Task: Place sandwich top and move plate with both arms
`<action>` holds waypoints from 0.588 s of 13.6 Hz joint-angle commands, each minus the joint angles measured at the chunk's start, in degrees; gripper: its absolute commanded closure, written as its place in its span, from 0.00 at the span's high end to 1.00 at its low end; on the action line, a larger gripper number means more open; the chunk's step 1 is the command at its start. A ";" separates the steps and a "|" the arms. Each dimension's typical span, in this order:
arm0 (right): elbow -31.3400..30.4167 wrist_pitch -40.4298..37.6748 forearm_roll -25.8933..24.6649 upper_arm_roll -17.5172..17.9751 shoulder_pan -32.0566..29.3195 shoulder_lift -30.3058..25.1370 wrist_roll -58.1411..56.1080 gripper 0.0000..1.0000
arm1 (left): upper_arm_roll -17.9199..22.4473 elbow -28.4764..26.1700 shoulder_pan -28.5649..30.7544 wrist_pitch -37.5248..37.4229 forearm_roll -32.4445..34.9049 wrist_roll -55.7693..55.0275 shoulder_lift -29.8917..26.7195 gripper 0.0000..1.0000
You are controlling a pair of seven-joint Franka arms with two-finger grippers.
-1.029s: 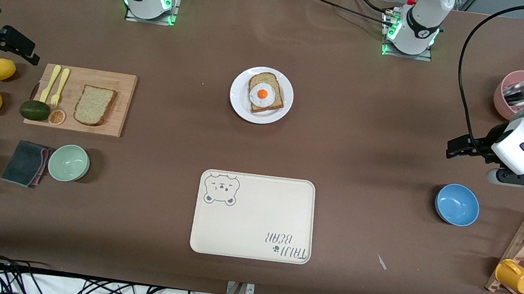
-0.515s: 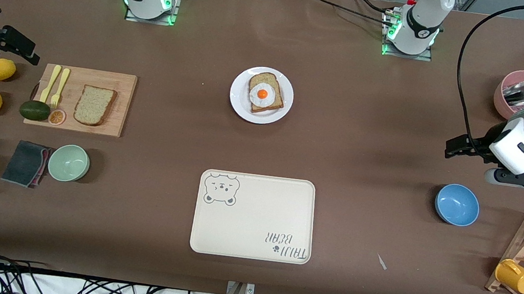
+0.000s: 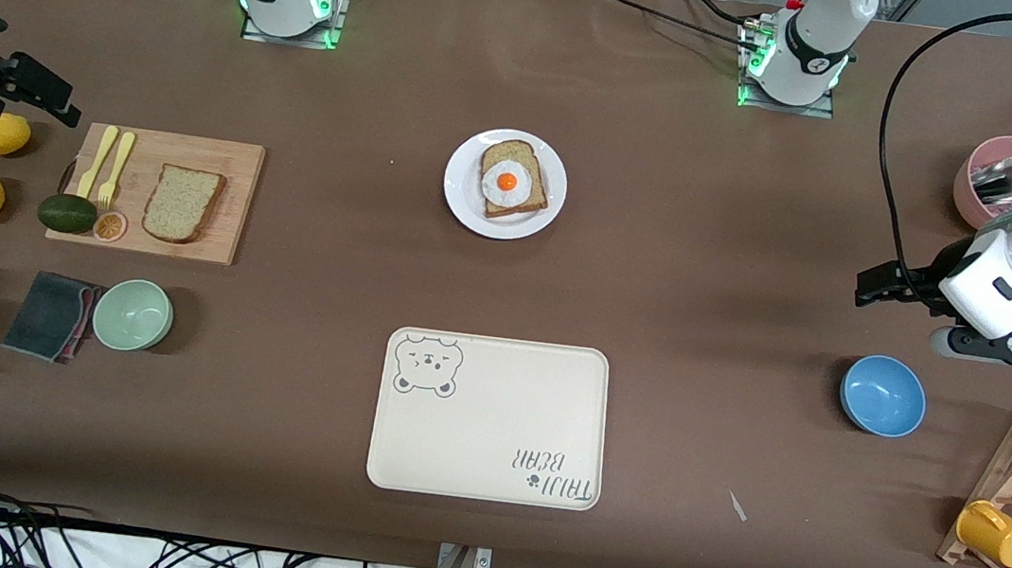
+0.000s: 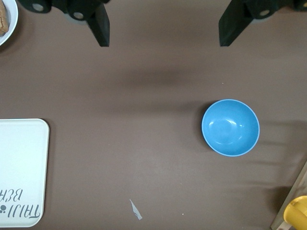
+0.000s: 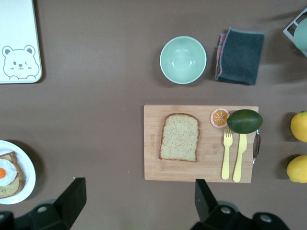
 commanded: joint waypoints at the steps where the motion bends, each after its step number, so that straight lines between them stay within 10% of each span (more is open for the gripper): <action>1: -0.55 -0.04 -1.68 0.39 -0.32 3.15 0.98 1.00 | -0.03 0.06 0.15 -0.40 -1.11 0.00 -0.21 1.00; 8: -10.09 13.54 -11.53 0.39 8.91 10.11 19.68 1.00 | -0.12 0.68 0.07 -0.23 -1.20 0.00 0.06 1.00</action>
